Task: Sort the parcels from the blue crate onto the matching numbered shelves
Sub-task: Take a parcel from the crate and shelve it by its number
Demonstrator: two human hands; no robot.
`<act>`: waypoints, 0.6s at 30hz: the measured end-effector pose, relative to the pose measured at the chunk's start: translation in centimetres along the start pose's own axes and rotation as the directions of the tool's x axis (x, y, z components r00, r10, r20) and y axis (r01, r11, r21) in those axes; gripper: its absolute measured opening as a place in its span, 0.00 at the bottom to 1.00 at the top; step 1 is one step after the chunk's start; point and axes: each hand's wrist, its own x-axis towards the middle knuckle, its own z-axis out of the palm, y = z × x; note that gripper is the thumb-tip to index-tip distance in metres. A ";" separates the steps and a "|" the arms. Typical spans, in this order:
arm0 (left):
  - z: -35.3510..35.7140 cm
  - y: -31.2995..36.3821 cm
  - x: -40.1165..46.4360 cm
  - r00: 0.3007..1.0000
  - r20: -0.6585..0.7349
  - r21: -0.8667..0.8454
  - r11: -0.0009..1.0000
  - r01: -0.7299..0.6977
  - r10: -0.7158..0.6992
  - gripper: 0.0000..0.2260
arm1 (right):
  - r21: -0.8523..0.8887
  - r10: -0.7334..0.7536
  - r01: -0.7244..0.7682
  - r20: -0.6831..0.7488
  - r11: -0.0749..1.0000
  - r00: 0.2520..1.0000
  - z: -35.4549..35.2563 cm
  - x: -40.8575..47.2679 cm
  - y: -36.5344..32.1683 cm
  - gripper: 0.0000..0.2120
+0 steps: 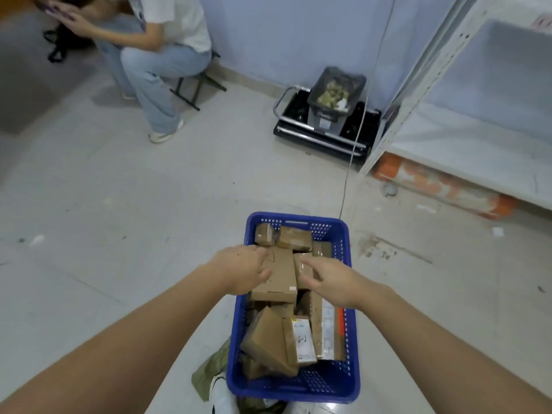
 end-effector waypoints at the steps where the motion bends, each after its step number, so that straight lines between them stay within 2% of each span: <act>1: 2.3 -0.9 2.3 1.000 0.010 -0.032 0.999 0.020 -0.019 0.22 | 0.029 0.009 -0.009 0.013 1.000 1.000 2.4 2.1 1.3 0.29; 6: 14.5 -4.9 13.3 0.976 0.130 -0.288 0.935 0.205 -0.174 0.25 | 0.218 0.104 -0.125 0.108 0.968 0.989 13.7 11.7 9.2 0.31; 11: 24.6 -7.2 22.2 0.910 0.176 -0.570 0.715 0.404 -0.374 0.24 | 0.401 0.272 -0.303 0.134 0.864 0.953 21.0 18.7 14.6 0.26; 15: 29.4 -7.0 26.5 0.823 0.204 -0.707 0.502 0.498 -0.529 0.30 | 0.576 0.416 -0.419 0.145 0.702 0.898 24.7 24.3 16.3 0.26; 18: 31.7 -7.0 28.9 0.778 0.259 -0.748 0.391 0.537 -0.573 0.32 | 0.722 0.498 -0.497 0.242 0.481 0.833 27.1 27.8 16.6 0.31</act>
